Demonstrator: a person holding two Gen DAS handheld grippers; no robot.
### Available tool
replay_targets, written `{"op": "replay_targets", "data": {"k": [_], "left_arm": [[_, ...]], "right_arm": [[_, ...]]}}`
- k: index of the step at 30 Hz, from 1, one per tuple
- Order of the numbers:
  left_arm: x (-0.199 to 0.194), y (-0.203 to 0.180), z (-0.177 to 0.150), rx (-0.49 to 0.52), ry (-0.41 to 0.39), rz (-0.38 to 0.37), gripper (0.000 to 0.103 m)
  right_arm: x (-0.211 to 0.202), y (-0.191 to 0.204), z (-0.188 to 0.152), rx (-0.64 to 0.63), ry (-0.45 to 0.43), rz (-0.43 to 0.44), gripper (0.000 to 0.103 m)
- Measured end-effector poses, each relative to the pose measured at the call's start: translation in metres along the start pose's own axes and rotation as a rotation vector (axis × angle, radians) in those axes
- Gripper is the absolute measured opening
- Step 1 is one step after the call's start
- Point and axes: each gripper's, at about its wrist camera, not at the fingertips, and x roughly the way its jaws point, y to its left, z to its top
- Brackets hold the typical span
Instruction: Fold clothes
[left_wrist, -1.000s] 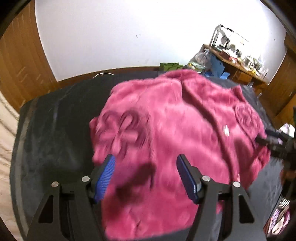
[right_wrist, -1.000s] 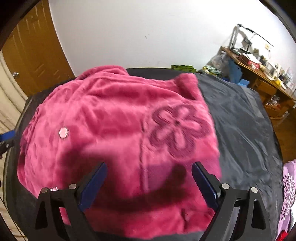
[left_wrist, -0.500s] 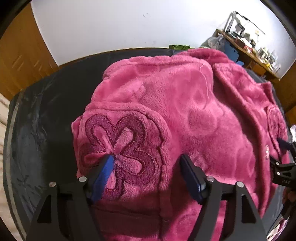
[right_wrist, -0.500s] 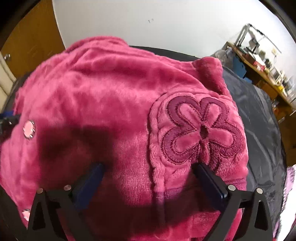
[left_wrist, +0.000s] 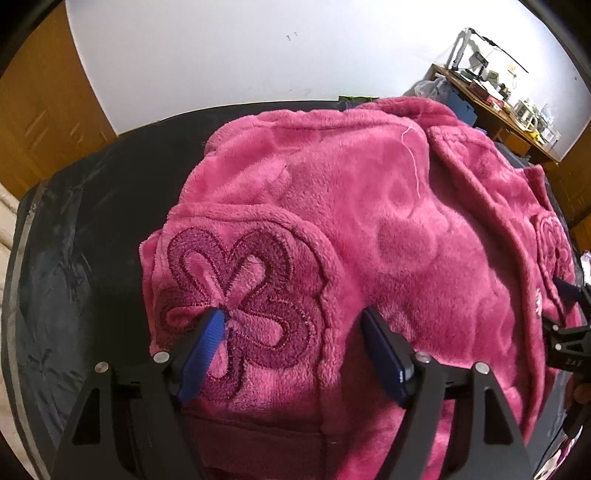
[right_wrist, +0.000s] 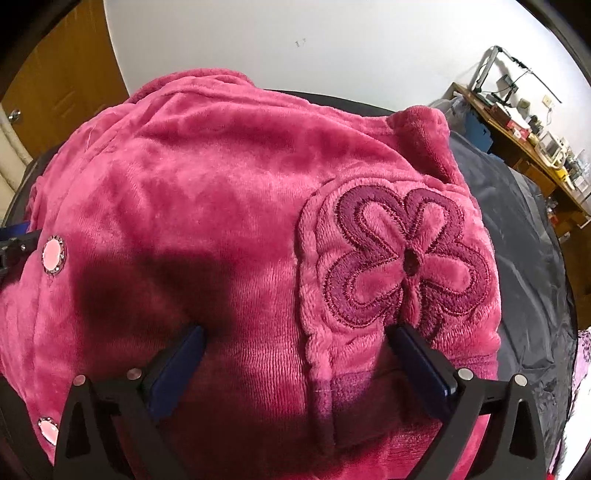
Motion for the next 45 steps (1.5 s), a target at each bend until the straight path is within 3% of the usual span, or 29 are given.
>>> {"op": "replay_targets", "data": {"k": [2,6,9,13,15,18,23,33,45], "left_arm": [[-0.008,-0.004,0.001,-0.013,0.008,0.002,0.080],[-0.036,-0.015,0.003,0.004,-0.026,-0.080,0.080],[-0.055,-0.040,0.003,0.059,-0.058,-0.144,0.080],[-0.066,-0.083,0.004,0.153,-0.072,-0.187,0.080],[-0.065,-0.103,0.007,0.194,-0.078,-0.179,0.080],[-0.058,-0.118,0.008,0.216,-0.058,-0.138,0.080],[-0.032,-0.111,0.005,0.186,0.013,-0.051,0.080],[-0.005,-0.100,0.001,0.138,0.067,-0.035,0.086],[-0.005,-0.095,-0.006,0.145,0.047,-0.023,0.089]], "right_arm": [[-0.003,-0.003,0.002,0.003,0.009,0.024,0.103],[-0.033,-0.017,-0.004,0.063,-0.047,0.064,0.103],[-0.059,-0.037,-0.014,0.131,-0.110,0.071,0.103],[-0.068,-0.075,-0.020,0.202,-0.119,0.067,0.103],[-0.066,-0.089,-0.026,0.233,-0.109,0.057,0.103],[-0.056,-0.119,-0.028,0.305,-0.096,0.116,0.103],[-0.035,-0.137,-0.021,0.333,-0.087,0.231,0.103],[-0.002,-0.140,-0.012,0.283,-0.047,0.361,0.103],[0.018,-0.137,-0.010,0.273,-0.019,0.483,0.103]]}}
